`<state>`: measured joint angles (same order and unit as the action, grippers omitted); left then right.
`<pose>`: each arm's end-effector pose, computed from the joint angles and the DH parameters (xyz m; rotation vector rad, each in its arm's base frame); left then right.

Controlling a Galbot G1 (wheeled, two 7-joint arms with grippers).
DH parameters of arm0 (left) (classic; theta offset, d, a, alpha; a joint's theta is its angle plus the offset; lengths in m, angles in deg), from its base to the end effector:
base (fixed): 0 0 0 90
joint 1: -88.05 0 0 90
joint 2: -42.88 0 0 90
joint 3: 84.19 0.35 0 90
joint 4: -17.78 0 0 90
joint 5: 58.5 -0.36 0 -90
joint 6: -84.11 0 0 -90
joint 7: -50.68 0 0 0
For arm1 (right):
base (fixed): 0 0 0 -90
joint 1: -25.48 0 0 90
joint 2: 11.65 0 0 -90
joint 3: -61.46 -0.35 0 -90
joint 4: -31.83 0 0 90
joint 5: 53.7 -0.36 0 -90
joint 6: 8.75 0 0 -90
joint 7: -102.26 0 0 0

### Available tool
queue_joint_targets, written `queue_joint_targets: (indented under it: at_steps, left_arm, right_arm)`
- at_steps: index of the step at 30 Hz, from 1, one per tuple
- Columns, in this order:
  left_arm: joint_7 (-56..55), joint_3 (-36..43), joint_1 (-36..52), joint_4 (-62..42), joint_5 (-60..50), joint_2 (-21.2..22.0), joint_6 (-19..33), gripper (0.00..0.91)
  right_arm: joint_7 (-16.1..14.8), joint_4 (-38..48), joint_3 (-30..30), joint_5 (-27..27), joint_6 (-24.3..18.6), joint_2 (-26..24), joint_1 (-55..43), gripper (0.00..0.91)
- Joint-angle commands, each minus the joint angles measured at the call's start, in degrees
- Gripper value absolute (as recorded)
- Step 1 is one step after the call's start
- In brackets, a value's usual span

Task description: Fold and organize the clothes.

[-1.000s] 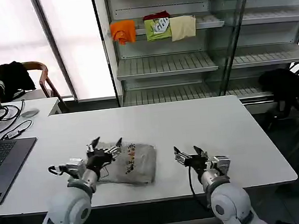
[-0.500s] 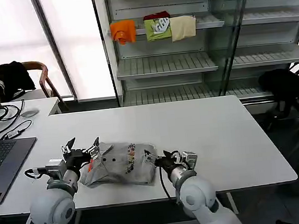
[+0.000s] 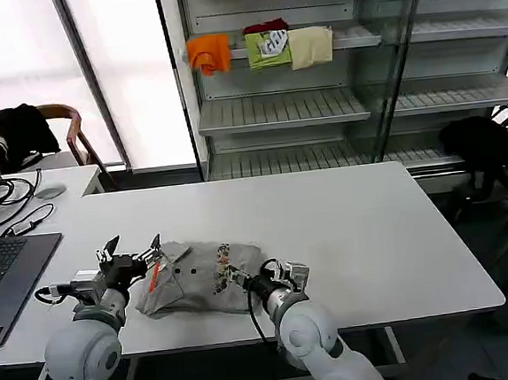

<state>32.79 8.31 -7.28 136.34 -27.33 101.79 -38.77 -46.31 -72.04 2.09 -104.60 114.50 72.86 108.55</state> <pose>0.2997 0.0800 -0.1881 0.0334 -2.8935 -0.1411 0.3323 0.1520 -0.2412 0.4336 -2.4640 -0.5529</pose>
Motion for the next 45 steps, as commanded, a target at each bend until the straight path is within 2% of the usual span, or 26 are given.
queue_joint_targets:
  at_steps: [1, 11, 21, 24, 34, 44, 45]
  left_arm:
    - [-0.2, -0.6, -0.4, -0.1, -0.1, -0.1, -0.1, 0.907]
    - [-0.2, 0.0, -0.4, -0.5, -0.4, 0.9, -0.1, 0.907]
    - [-0.1, 0.1, -0.4, -0.9, -0.7, 1.3, 0.0, 0.907]
    - [-0.1, 0.3, -0.3, -0.9, -0.7, 1.8, -0.1, 0.907]
    - [-0.1, 1.1, 0.2, -1.3, -0.8, 2.5, -0.1, 0.907]
    - [-0.1, 1.7, 0.3, -1.3, -1.2, 3.7, -0.1, 0.907]
    - [-0.1, 1.8, 0.3, -1.3, -1.3, 3.9, -0.1, 0.907]
  right_arm:
    - [0.7, 1.7, 0.7, 2.1, 0.0, 0.8, -0.4, 0.0]
    - [0.2, 1.7, -0.1, 2.5, 0.0, -2.7, -0.6, 0.0]
    - [-2.2, 1.3, -1.0, 2.5, 0.1, -7.5, -1.3, 0.0]
    - [-4.5, 0.4, -2.2, 2.5, 0.1, -10.3, -2.4, 0.0]
    - [-8.5, 2.2, -4.7, 2.6, 0.2, -21.4, -6.5, 0.0]
    - [-10.8, 6.3, -6.3, 7.5, 0.1, -26.5, -8.3, 0.0]
    - [-10.6, 7.3, -6.7, 7.9, 0.1, -26.3, -8.7, 0.504]
